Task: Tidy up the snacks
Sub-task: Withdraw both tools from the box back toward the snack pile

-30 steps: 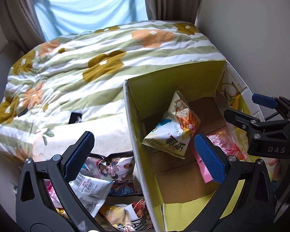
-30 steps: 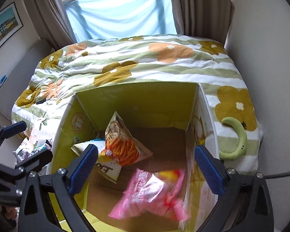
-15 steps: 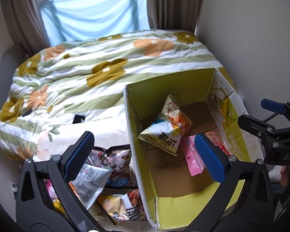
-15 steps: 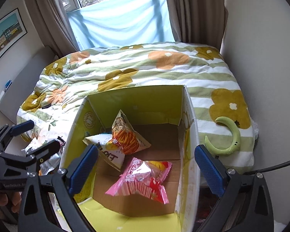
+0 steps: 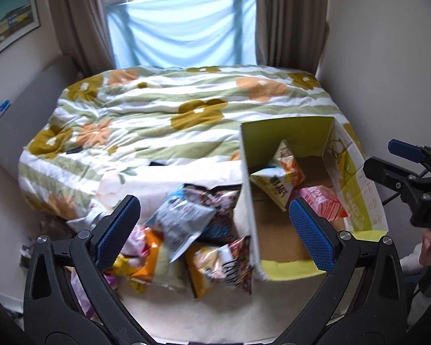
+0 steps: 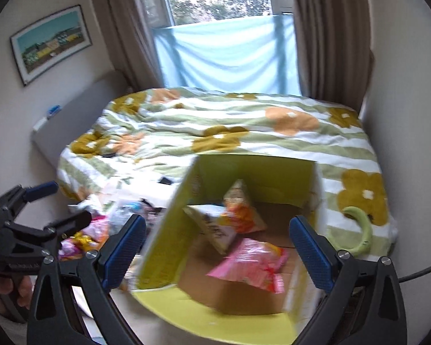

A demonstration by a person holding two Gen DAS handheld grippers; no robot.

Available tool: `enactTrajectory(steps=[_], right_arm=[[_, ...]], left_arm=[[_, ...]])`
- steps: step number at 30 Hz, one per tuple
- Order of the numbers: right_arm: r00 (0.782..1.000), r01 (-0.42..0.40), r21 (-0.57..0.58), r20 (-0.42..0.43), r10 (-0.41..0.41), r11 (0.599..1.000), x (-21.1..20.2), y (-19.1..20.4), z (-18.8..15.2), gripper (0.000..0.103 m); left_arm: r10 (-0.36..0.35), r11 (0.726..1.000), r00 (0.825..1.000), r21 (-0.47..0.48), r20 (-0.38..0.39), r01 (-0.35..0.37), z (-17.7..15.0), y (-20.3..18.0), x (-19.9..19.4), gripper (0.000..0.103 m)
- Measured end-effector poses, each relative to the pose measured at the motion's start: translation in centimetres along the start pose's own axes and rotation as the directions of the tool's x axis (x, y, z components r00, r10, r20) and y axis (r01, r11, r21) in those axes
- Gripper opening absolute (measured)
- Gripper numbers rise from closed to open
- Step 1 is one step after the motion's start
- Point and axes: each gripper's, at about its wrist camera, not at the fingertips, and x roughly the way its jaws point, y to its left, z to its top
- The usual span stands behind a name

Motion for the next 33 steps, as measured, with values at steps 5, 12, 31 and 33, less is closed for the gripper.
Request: enactTrajectory(steps=[5,12,31,33], right_arm=[[0.998,-0.067,0.002,0.015,0.066,0.998,-0.3,4.0,-0.9,0.1],[0.997,-0.064,-0.009,0.043,0.064,0.998,0.1,10.9,-3.1,0.1],[0.982,0.184,0.228,-0.015,-0.186,0.956,5.5,19.2,-12.3,0.1],[0.978,0.208,0.22,-0.032,-0.207,0.953,6.6,19.1,-13.1,0.1]], left_arm=[[0.028,0.999,1.0,-0.046,0.011,-0.027,-2.7,4.6,-2.3,0.102],[0.022,0.998,1.0,-0.06,-0.01,-0.023,-6.8,12.2,-4.2,0.102],[-0.125,0.988,0.973,0.069,-0.193,0.141,-16.4,25.5,1.8,0.102],[-0.124,0.985,0.967,0.092,-0.223,0.148,-17.2,25.7,3.2,0.102]])
